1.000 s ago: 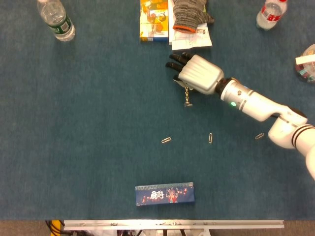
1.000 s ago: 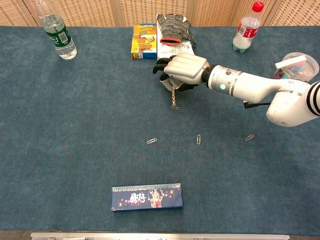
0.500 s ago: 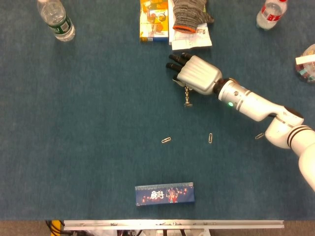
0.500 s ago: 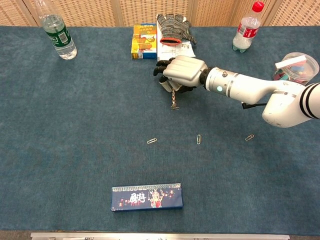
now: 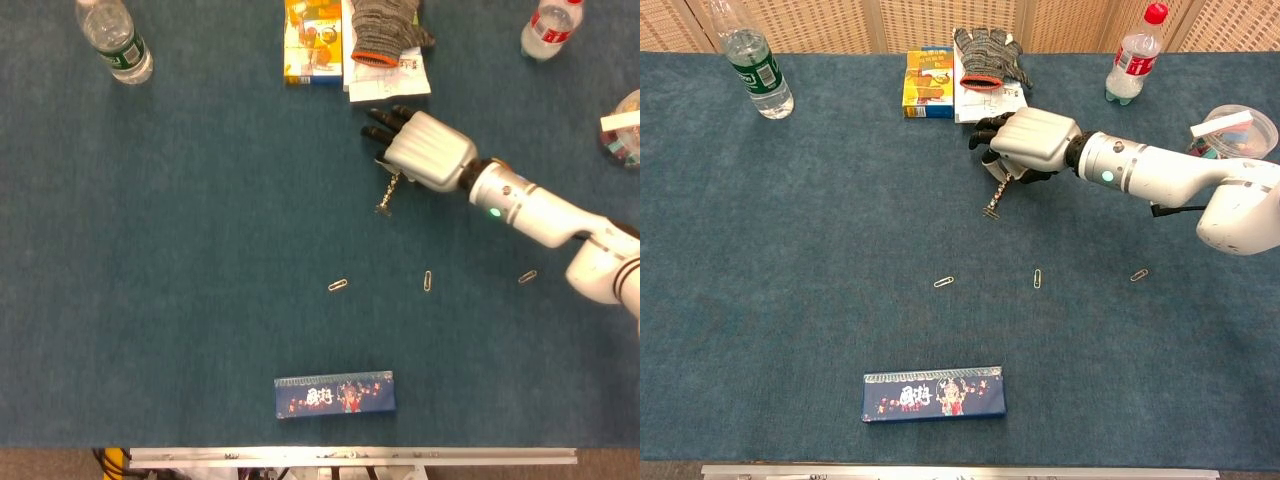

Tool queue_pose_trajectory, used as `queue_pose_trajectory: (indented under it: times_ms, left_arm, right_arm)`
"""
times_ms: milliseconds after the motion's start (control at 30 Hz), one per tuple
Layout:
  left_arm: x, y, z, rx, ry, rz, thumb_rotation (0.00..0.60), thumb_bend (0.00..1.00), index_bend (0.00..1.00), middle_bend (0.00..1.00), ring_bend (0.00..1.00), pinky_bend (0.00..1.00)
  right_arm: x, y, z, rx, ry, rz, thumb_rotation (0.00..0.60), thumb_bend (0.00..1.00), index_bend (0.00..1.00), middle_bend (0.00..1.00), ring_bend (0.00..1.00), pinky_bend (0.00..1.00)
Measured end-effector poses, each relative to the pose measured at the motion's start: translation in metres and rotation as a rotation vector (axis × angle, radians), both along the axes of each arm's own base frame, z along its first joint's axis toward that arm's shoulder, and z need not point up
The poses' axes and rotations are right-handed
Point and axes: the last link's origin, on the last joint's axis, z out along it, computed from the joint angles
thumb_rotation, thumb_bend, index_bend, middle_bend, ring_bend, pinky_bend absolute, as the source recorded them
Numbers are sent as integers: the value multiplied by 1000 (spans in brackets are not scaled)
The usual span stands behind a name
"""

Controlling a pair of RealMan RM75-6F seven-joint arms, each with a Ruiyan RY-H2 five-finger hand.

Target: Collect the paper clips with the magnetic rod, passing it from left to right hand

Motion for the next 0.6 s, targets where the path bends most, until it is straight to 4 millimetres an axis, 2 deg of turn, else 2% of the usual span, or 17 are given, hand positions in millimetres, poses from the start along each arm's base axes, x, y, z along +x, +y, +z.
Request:
queue_pose_trajectory:
  times_ms: [200, 300, 400, 533, 600]
  left_arm:
    - [2, 1, -1, -4, 1, -3, 600, 357, 78, 0, 0, 0]
    - [3, 1, -2, -2, 1, -3, 600, 357, 78, 0, 0, 0]
    - [3, 0, -2, -1, 2, -1, 600, 357, 78, 0, 0, 0]
    - [3, 0, -2, -4, 4, -2, 600, 357, 78, 0, 0, 0]
    - [4, 1, -2, -4, 5, -4, 600, 357, 78, 0, 0, 0]
  right_arm:
    - [-7, 6, 11, -6, -2, -7, 600, 881, 543, 179, 71, 200]
    - [-8, 9, 17, -12, -24, -20, 600, 807, 543, 178, 71, 200]
    - [-9, 10, 24, -14, -53, -49, 600, 637, 559, 179, 71, 200]
    - [-12, 10, 36, -22, -74, -89, 600, 288, 572, 179, 71, 200]
    - [-14, 10, 41, -32, -72, -104, 600, 164, 576, 179, 71, 200]
